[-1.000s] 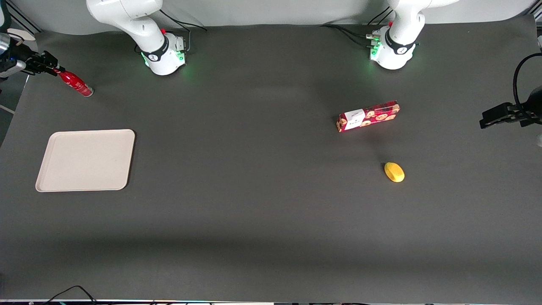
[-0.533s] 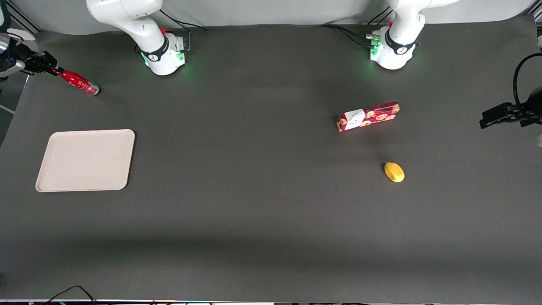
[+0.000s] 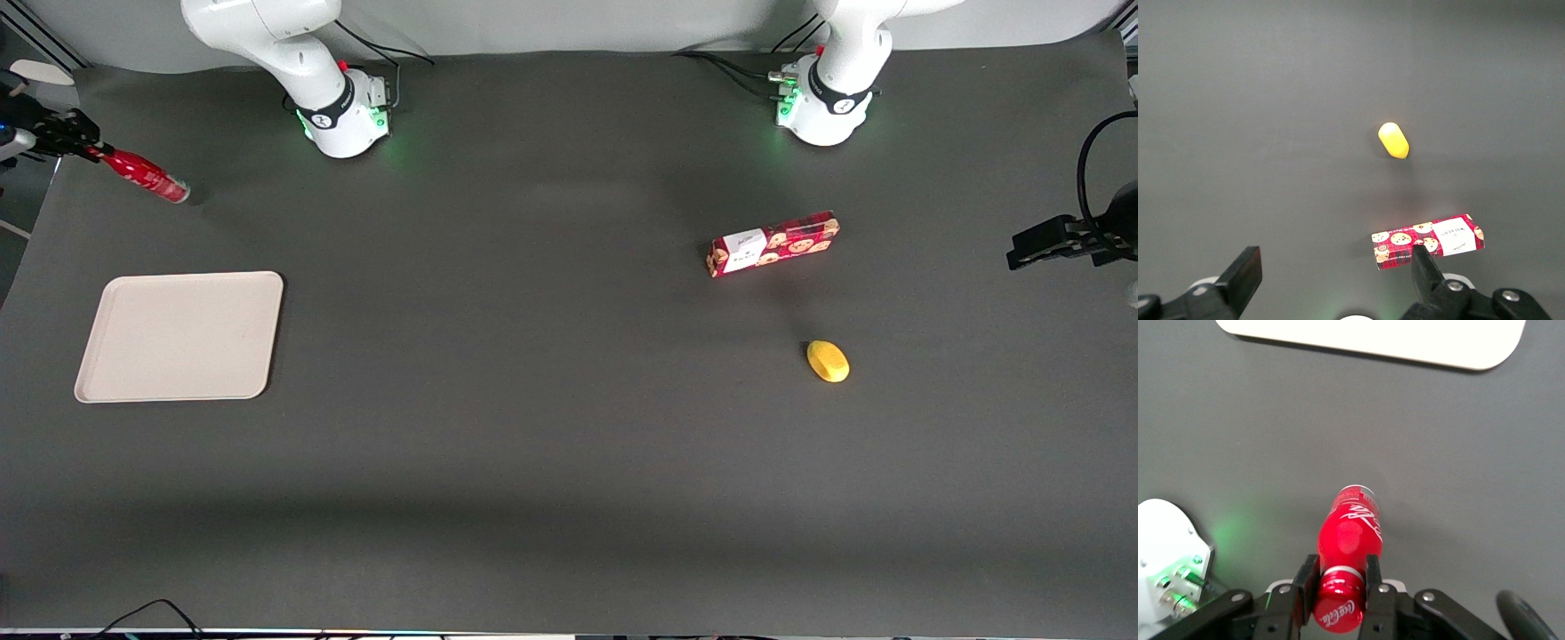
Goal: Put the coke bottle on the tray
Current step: 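Carry the held bottle with the right gripper over the white tray, then lower the bottle onto the tray's edge and open the right gripper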
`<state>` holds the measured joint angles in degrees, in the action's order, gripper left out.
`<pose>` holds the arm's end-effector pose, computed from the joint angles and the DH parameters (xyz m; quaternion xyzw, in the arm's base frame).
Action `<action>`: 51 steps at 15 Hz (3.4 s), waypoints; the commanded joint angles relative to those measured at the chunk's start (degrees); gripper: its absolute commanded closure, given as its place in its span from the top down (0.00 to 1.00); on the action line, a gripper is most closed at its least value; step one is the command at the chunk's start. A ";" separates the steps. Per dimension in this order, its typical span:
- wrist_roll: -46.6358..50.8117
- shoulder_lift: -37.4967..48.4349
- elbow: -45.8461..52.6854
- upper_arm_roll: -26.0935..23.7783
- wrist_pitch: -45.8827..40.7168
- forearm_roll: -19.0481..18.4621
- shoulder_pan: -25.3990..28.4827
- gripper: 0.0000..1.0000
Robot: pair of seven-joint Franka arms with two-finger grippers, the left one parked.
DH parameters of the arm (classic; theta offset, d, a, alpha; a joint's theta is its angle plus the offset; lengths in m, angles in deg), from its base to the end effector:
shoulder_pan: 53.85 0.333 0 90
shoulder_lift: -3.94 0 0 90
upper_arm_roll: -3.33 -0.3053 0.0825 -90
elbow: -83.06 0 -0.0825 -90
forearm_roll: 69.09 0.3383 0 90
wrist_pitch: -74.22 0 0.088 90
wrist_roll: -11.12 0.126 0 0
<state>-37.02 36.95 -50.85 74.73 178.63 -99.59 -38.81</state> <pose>0.1775 -0.3691 0.3668 -0.9882 -0.0976 0.0560 0.1039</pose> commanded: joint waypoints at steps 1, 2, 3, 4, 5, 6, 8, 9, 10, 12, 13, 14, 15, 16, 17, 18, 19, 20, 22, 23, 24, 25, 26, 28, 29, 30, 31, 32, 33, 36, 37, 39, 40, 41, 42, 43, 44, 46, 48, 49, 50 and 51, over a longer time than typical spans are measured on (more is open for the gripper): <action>3.92 1.27 6.54 -8.70 -7.63 1.56 0.96 0.00; 3.93 1.09 8.56 -11.60 -9.30 3.32 0.96 0.00; 4.02 0.40 10.58 -14.85 -10.79 4.38 0.96 0.00; 4.02 -0.31 12.69 -18.19 -12.55 5.17 0.96 0.00; 4.02 -1.27 14.80 -21.35 -14.22 6.57 0.96 0.00; 3.93 -2.50 17.00 -24.60 -15.28 7.80 0.88 0.00; 3.67 -6.53 22.44 -29.97 -16.60 8.87 0.88 0.00; 3.32 -9.43 25.77 -31.82 -17.74 9.74 0.88 0.00; 2.80 -12.59 29.29 -32.71 -18.27 10.88 0.79 0.00; 0.69 -19.26 35.45 -32.99 -18.37 12.64 0.70 0.00; -1.15 -23.30 38.52 -32.99 -18.10 13.43 0.27 0.00; -2.47 -27.69 41.42 -32.64 -17.58 14.83 -0.26 0.00; -3.61 -32.35 43.98 -32.55 -17.40 16.41 -1.48 0.00; -4.58 -36.83 46.00 -32.55 -16.36 17.91 -3.24 0.00; -5.55 -40.62 46.89 -32.55 -13.73 19.75 -4.91 0.00; -6.34 -43.01 46.64 -32.37 -11.36 21.86 -6.23 0.00; -6.44 -44.42 45.68 -31.67 -9.68 23.79 -7.72 0.00; -6.61 -46.00 44.02 -31.41 -7.14 24.86 -8.26 0.00; -6.70 -47.85 41.03 -31.32 -2.56 25.65 -9.31 0.00; -6.88 -48.39 39.01 -31.23 0.59 27.22 -10.02 0.00; -8.01 -49.09 36.29 -31.23 4.19 28.55 -11.07 0.00; -8.89 -49.70 33.57 -31.23 7.70 30.13 -11.86 0.00; -8.90 -50.49 31.89 -31.23 10.26 32.06 -12.13 0.00; -8.99 -51.73 30.73 -31.23 10.72 34.35 -12.22 0.00; -8.99 -51.82 29.77 -31.23 10.64 35.32 -12.22 0.00; -9.07 -51.73 27.85 -30.79 11.16 36.11 -12.22 0.00; -9.34 -51.73 27.22 -30.01 11.34 36.64 -12.05 0.00; -9.60 -51.73 26.95 -29.91 11.34 36.64 -12.04 0.00; -10.39 -51.73 26.17 -29.47 11.52 36.64 -12.22 0.00; -13.46 -51.82 24.41 -27.45 13.62 36.64 -12.31 0.00; -14.43 -51.73 23.27 -26.40 15.02 36.73 -12.39 0.00; -16.80 -51.90 22.56 -25.16 16.96 38.30 -12.40 0.00; -17.33 -52.08 22.47 -25.16 17.31 39.10 -12.48 0.00; -17.34 -52.34 22.38 -25.16 17.40 39.19 -12.74 0.00; -17.34 -52.52 22.29 -25.16 17.49 39.28 -12.75 0.00; -17.34 -52.52 22.12 -25.16 17.58 39.72 -12.75 0.00; -17.34 -52.70 22.03 -25.16 17.76 40.16 -12.75 0.00; -17.34 -53.75 22.03 -25.16 18.11 41.65 -12.66 0.15; -17.34 -54.45 22.03 -25.16 18.11 42.62 -12.66 0.63; -17.34 -54.45 22.12 -25.16 18.11 42.71 -12.66 0.94; -17.34 -54.37 22.12 -25.16 18.02 42.80 -12.66 1.00; -17.34 -54.37 22.46 -25.16 17.67 42.80 -12.49 1.00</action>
<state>-52.51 -17.12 -28.78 49.19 195.84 -58.70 -51.66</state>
